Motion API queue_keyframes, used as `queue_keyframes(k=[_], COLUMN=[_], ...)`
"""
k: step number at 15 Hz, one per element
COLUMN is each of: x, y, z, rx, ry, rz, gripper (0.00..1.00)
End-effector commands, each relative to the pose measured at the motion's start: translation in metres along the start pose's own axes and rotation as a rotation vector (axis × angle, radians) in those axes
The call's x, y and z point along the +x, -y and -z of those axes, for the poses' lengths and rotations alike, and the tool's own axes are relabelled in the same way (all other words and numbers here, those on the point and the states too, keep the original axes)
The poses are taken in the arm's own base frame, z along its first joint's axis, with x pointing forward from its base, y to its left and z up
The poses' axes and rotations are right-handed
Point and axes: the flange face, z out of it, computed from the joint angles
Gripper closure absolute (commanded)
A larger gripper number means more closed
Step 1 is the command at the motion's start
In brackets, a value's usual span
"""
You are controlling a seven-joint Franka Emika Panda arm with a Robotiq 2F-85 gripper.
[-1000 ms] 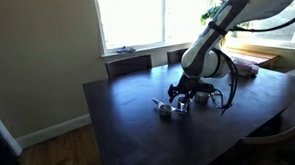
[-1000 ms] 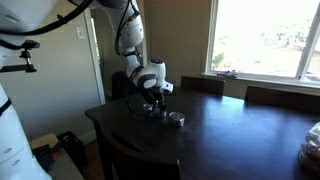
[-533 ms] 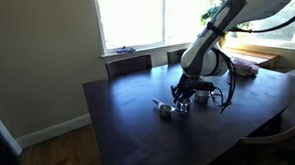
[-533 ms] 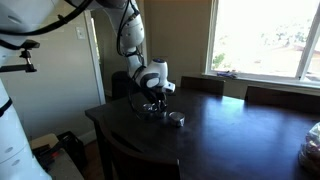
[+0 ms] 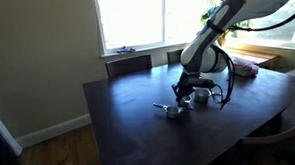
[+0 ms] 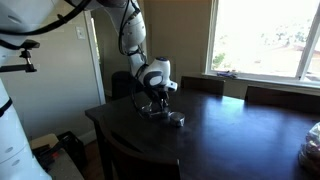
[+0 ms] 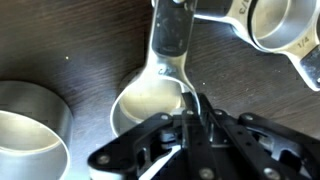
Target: Stack the cups
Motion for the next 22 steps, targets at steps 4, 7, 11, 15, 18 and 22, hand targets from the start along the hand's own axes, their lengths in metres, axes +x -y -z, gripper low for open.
queue_keyframes(k=[4, 7, 11, 15, 18, 22], x=[-0.003, -0.001, 0.009, 0.014, 0.016, 0.016], y=[0.002, 0.001, -0.001, -0.009, -0.013, -0.012], z=[0.006, 0.008, 0.020, 0.030, 0.036, 0.048], rx=[-0.003, 0.013, 0.041, 0.060, 0.075, 0.102], ry=[0.016, 0.082, 0.153, 0.192, 0.208, 0.256], rz=[0.000, 0.008, -0.002, -0.008, -0.002, 0.027], gripper=[0.93, 0.94, 0.94, 0.94, 0.94, 0.95])
